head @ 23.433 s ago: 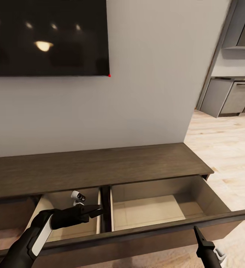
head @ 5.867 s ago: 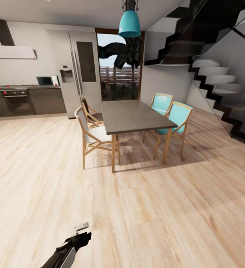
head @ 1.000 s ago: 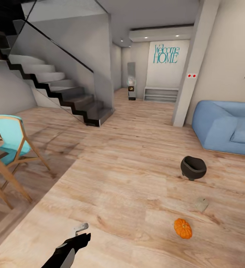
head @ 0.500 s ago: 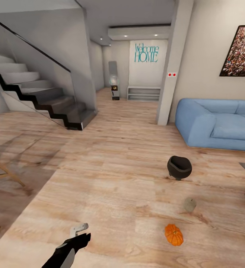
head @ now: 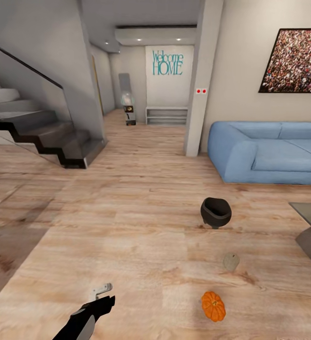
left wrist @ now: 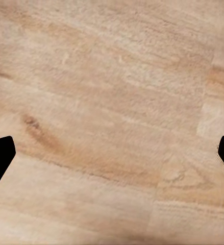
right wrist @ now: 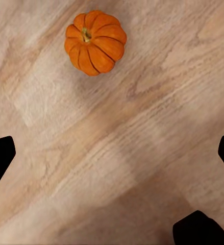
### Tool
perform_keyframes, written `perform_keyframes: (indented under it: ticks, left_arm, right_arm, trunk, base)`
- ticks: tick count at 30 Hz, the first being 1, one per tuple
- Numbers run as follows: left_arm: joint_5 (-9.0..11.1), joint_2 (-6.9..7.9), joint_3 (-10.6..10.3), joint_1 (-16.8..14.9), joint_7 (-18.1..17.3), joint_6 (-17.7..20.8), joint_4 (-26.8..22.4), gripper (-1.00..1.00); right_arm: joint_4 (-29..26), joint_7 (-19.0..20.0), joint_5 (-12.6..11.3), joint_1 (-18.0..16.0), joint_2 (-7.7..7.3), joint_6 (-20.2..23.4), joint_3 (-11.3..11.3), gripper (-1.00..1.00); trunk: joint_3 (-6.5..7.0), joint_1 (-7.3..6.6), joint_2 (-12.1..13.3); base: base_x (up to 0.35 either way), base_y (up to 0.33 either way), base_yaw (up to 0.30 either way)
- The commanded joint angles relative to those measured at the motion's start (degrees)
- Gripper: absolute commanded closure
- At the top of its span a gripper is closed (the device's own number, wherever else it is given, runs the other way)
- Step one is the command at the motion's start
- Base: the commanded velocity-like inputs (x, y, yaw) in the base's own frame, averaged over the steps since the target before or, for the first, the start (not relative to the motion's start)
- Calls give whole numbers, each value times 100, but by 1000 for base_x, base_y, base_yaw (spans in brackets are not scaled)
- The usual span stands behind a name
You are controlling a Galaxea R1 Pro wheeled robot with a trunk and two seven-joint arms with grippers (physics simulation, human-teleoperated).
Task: Place each of the two pumpkins and all three candles from the living room inside a cabinet in the living room (use any cabinet), then make sure every cabinet is closed, and position the cauldron so it is next to a table in the living room.
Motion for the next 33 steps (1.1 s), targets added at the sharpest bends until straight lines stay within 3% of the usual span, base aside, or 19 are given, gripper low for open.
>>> perform_keyframes:
  ticks: [1, 12, 25, 33]
  left_arm:
    - [51, 3, -19, 1, 39, 29, -15, -100]
    - [51, 23, -19, 1, 39, 29, -15, -100]
    - [58, 35, -19, 2, 39, 29, -15, -100]
    - [45, 42, -21, -2, 28, 60, -33, -100]
  right_arm:
    - [3, 29, -47, -4, 0, 26, -17, -100]
    - [-10, 24, -44, -4, 7, 18, -19, -100]
    - [-47, 45, -95, -4, 25, -35, -20, -100]
    - [-36, 34, -63, -4, 59, -281, 3, -100]
  trunk:
    - [-13, 1, -2]
    - [-92, 1, -2]
    - [-103, 1, -2]
    - [-103, 1, -2]
  base:
    - [177, 0, -188]
    - [205, 0, -177]
    - [258, -77, -13]
    - [39, -18, 0]
